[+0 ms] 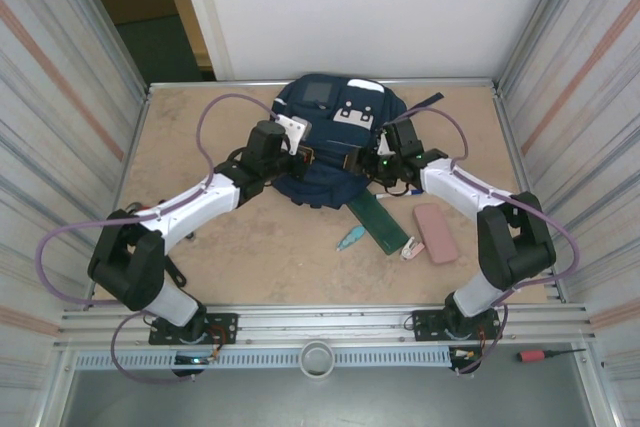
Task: Pack the student bag
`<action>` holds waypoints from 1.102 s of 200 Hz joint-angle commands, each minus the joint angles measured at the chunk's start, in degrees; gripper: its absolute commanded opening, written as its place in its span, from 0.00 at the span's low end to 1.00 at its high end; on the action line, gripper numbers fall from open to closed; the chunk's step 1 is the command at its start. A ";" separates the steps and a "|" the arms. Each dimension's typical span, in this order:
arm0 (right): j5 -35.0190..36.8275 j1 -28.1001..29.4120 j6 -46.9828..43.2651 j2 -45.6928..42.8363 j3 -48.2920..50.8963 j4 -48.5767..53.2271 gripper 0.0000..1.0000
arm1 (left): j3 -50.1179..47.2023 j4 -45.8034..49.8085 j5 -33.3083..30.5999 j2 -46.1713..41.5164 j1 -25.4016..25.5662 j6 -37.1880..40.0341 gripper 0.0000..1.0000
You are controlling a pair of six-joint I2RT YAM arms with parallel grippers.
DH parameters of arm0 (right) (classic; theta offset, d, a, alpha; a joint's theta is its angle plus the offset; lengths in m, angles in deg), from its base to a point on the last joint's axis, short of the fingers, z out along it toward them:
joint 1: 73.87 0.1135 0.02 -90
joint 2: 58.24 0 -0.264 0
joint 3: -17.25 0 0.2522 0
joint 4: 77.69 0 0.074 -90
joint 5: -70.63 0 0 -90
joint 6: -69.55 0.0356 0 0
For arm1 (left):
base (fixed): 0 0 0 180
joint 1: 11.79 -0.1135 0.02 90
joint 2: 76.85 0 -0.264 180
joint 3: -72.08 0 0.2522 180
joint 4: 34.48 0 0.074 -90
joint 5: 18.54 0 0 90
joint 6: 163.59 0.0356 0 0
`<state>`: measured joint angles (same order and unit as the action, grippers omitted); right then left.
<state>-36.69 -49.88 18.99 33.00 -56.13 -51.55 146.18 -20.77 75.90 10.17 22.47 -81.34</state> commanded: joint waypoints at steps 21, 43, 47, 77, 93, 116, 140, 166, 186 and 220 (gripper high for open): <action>4.85 1.52 3.32 2.43 -0.16 -3.32 0.74 | 0.75 -2.23 -0.08 0.75 0.28 0.55 0.00; 5.70 1.85 3.72 3.40 -0.37 -4.39 0.65 | 0.76 -2.14 -0.43 1.08 0.08 0.72 0.00; 6.00 1.85 3.79 3.44 -0.22 -4.62 0.62 | 0.68 -2.19 -0.53 1.13 0.01 0.76 0.00; 6.64 1.03 3.71 3.04 1.05 -6.25 0.25 | -0.91 -2.84 -0.96 1.14 -1.05 0.81 0.00; 6.05 -0.01 3.43 2.22 1.56 -7.05 0.10 | -1.91 -3.16 -0.95 1.13 -2.27 0.81 0.00; 5.28 -1.09 2.17 0.61 1.78 -7.63 0.00 | -3.56 -4.18 -0.62 1.13 -4.71 0.91 0.00; 4.60 -2.05 0.58 -0.68 1.61 -7.76 0.00 | -5.20 -6.13 -0.10 1.73 -7.10 1.39 0.00; 3.01 -3.68 -0.84 -1.44 1.28 -7.49 0.00 | -5.76 -7.37 -0.83 2.95 -8.91 1.98 0.00; -0.23 -5.59 -1.88 -1.57 0.89 -7.25 0.00 | -5.41 -7.64 -1.41 4.32 -10.75 2.56 0.00; -5.85 -9.16 -4.94 -0.66 -1.76 -3.82 0.00 | -5.52 -7.65 -2.04 4.50 -13.31 2.73 0.00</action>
<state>-39.01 -56.13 18.32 33.63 -54.79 -57.27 141.11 -26.82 77.02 14.85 11.72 -80.38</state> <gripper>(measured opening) 0.046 0.046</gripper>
